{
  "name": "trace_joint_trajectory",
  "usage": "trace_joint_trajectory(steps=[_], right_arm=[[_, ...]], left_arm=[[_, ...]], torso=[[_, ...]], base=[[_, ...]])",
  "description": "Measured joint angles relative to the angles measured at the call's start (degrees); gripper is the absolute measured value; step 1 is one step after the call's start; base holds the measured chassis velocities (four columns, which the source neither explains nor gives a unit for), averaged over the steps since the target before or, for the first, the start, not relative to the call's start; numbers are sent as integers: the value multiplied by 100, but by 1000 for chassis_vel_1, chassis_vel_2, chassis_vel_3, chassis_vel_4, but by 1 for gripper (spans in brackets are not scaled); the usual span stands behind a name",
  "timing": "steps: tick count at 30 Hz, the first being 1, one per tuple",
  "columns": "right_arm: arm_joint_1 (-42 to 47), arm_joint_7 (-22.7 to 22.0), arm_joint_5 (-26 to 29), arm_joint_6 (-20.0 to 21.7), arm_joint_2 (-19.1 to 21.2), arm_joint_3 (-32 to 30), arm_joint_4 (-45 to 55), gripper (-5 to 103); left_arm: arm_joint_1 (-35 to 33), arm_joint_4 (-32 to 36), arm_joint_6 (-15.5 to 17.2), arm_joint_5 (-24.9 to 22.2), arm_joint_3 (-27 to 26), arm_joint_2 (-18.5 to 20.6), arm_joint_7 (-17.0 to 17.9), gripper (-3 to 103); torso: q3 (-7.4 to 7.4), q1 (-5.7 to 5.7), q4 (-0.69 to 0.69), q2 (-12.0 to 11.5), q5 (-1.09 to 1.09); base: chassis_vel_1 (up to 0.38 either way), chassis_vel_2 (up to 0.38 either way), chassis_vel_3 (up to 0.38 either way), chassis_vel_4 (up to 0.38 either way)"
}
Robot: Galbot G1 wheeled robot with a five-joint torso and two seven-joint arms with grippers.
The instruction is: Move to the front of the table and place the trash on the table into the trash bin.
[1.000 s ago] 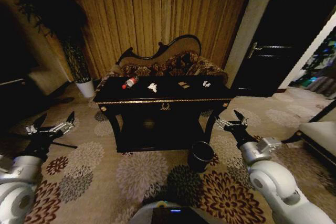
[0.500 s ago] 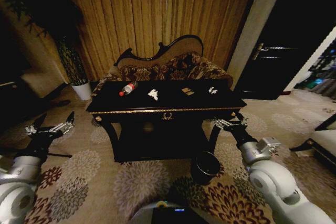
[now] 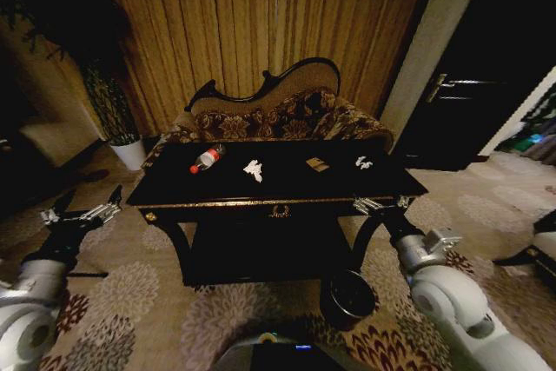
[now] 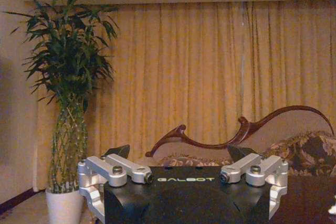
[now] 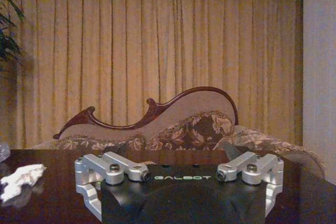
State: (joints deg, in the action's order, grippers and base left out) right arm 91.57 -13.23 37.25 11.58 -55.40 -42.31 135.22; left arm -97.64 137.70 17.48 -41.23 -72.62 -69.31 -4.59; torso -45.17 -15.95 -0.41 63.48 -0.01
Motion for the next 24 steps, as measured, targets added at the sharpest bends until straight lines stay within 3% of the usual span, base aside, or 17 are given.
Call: trace_joint_trajectory(steps=[12, 24], right_arm=[[-267, -234, 602, 85, 92, 87, 91, 100], [-1231, -850, 1153, 935, 527, 269, -566, 100]], left_arm=[[-1, -6, -5, -37, -52, 19, -7, 100], [24, -5, 14, -45, -75, 48, -3, 100]], torso=[[-2, -5, 0, -2, 0], [0, 0, 1, 0, 1]], base=[[-113, 106, 110, -105], [0, 0, 0, 0]])
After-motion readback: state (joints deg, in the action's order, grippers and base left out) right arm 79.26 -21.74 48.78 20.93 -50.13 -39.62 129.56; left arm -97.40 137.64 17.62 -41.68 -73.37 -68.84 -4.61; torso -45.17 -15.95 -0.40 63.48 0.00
